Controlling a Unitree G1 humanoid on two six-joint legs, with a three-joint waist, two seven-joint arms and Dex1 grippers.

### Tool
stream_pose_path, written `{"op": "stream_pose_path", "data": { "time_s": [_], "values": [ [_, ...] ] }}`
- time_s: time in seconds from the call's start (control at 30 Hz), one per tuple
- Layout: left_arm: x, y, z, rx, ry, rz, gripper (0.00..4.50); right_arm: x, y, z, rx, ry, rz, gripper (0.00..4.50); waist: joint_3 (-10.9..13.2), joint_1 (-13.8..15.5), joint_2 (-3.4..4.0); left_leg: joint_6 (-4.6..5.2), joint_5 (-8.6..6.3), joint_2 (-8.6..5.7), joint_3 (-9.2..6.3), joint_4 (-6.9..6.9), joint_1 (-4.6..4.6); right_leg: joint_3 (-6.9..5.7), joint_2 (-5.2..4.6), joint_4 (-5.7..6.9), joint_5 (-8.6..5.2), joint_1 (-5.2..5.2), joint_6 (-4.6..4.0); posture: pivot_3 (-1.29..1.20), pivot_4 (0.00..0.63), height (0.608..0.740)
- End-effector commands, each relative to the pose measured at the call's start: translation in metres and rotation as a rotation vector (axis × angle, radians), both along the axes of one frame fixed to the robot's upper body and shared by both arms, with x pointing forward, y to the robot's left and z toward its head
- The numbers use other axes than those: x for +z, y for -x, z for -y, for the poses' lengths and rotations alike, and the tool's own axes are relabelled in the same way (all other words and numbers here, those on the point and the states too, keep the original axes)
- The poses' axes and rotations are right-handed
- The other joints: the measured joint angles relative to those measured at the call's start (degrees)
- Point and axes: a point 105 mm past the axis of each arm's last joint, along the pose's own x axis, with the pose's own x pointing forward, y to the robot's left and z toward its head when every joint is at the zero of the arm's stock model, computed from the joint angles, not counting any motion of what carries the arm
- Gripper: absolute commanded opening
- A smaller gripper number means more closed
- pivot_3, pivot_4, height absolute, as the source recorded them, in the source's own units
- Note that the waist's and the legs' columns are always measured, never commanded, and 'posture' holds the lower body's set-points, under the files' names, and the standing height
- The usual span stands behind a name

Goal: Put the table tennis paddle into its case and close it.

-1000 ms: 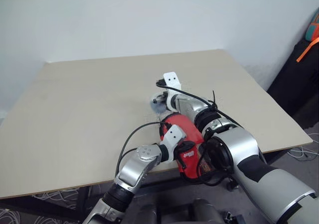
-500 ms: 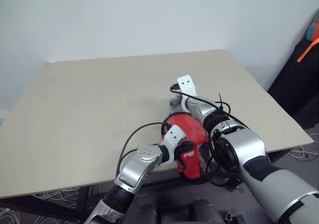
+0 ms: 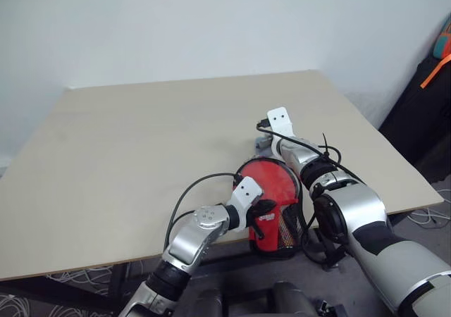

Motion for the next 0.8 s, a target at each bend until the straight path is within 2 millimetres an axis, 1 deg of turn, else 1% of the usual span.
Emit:
{"op": "stream_pose_path", "data": {
  "time_s": [0.03,0.13,0.27,0.37,0.63,0.8],
  "values": [
    [-0.016,-0.005,-0.013,0.051,-0.055,-0.039,0.0,0.021,-0.011,0.024,-0.053,0.063,0.095,0.01,0.0,0.0,0.0,0.0,0.0,-0.02,0.0,0.01,0.0,0.0,-0.01,0.0,0.0,0.01,0.0,0.0,0.0,0.74],
    [-0.015,-0.013,-0.015,0.079,-0.059,-0.02,0.0,0.019,-0.01,0.026,-0.046,0.065,0.085,0.01,0.0,0.0,0.02,0.02,0.01,-0.05,-0.01,0.02,0.0,0.0,-0.04,0.0,-0.01,0.03,0.02,0.0,0.0,0.74],
    [-0.012,-0.022,-0.016,0.093,-0.061,0.003,0.0,0.018,-0.01,0.023,-0.024,0.064,0.08,0.01,0.0,0.0,0.02,0.04,0.02,-0.07,-0.01,0.03,0.04,0.0,-0.06,0.0,-0.03,0.08,0.06,0.0,0.0,0.74],
    [-0.005,-0.027,-0.016,0.08,-0.052,0.011,0.0,0.018,-0.009,0.018,-0.008,0.05,0.073,0.01,0.0,0.0,0.02,0.06,0.04,-0.07,0.0,0.03,0.1,0.01,-0.05,0.0,-0.05,0.14,0.1,0.0,0.0,0.74],
    [-0.001,-0.024,-0.027,0.055,-0.071,0.005,0.0,0.022,-0.008,0.007,0.036,0.026,0.069,0.01,0.0,-0.2,0.08,0.06,0.03,-0.07,0.01,-0.04,0.1,0.04,-0.05,0.0,-0.02,0.1,0.05,0.0,0.0,0.74],
    [-0.001,-0.031,-0.026,0.077,-0.07,0.009,0.0,0.025,-0.008,0.0,0.063,0.019,0.075,0.01,0.0,-0.2,0.08,0.06,0.03,-0.06,0.01,-0.05,0.11,0.04,-0.05,0.0,-0.02,0.09,0.05,0.0,0.0,0.74]
  ]
}}
